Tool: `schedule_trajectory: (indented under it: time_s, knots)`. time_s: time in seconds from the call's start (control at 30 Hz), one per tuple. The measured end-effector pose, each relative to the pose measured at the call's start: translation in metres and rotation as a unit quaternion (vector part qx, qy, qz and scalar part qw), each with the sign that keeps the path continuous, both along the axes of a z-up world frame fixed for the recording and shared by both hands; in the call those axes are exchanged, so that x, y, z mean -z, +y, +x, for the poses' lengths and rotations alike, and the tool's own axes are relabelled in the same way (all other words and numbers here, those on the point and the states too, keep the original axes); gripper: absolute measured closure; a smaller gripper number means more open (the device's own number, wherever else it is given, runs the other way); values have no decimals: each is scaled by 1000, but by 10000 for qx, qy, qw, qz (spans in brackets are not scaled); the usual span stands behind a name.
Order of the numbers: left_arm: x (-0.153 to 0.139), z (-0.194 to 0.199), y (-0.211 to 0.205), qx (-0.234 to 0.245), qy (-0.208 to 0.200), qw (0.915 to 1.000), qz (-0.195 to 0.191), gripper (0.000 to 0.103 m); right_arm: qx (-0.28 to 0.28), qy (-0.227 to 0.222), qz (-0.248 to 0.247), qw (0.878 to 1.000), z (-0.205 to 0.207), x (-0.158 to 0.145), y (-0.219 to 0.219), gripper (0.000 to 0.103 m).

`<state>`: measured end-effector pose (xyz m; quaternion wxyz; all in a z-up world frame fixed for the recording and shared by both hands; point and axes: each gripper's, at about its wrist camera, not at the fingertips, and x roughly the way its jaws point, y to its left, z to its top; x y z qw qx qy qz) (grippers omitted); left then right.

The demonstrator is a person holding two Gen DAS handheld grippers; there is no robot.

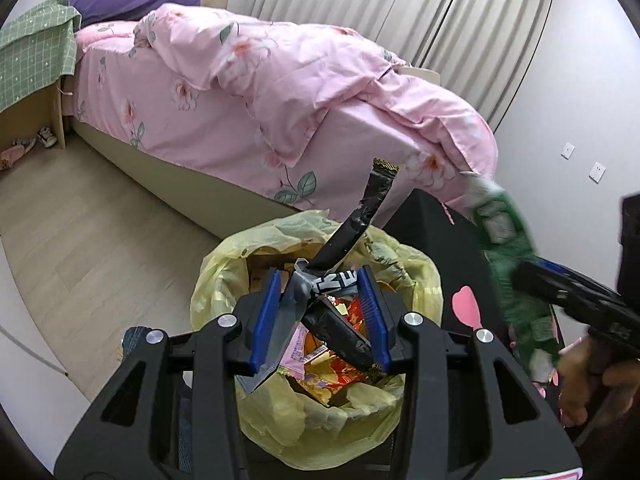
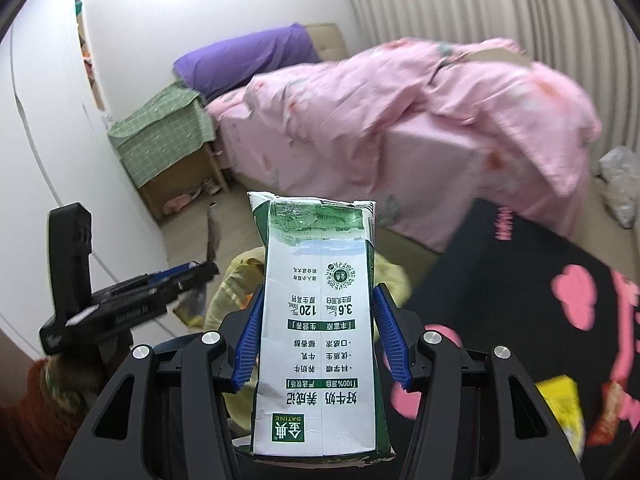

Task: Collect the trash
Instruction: 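Open both grippers to drop the packet and milk carton into the trash bag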

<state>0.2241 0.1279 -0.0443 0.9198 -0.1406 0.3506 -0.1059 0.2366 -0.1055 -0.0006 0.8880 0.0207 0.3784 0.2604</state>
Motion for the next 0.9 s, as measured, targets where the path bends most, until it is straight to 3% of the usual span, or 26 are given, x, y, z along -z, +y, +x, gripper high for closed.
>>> schedule_trajectory:
  time_s: [0.07,0.3,0.47,0.67,0.9]
  knots:
    - [8,10,3,34,142,9999,-37,65,-104,184,-12,9998,12,11,9,53]
    - [37,33,10,31,701,9974,-174,65,-266,1475,223,9884,67,64,36,53]
    - [52,42,8,77,819,9963,-234,65,-4,1374,-100,9905,89,77,43,53]
    - [60,56,2,95,883,9959,-184,65,-4,1266,-1,9920,92,85,35,53]
    - [50,44,5,-15,728,9973,-46,59,109,1211,277,9922,91,86,27,53]
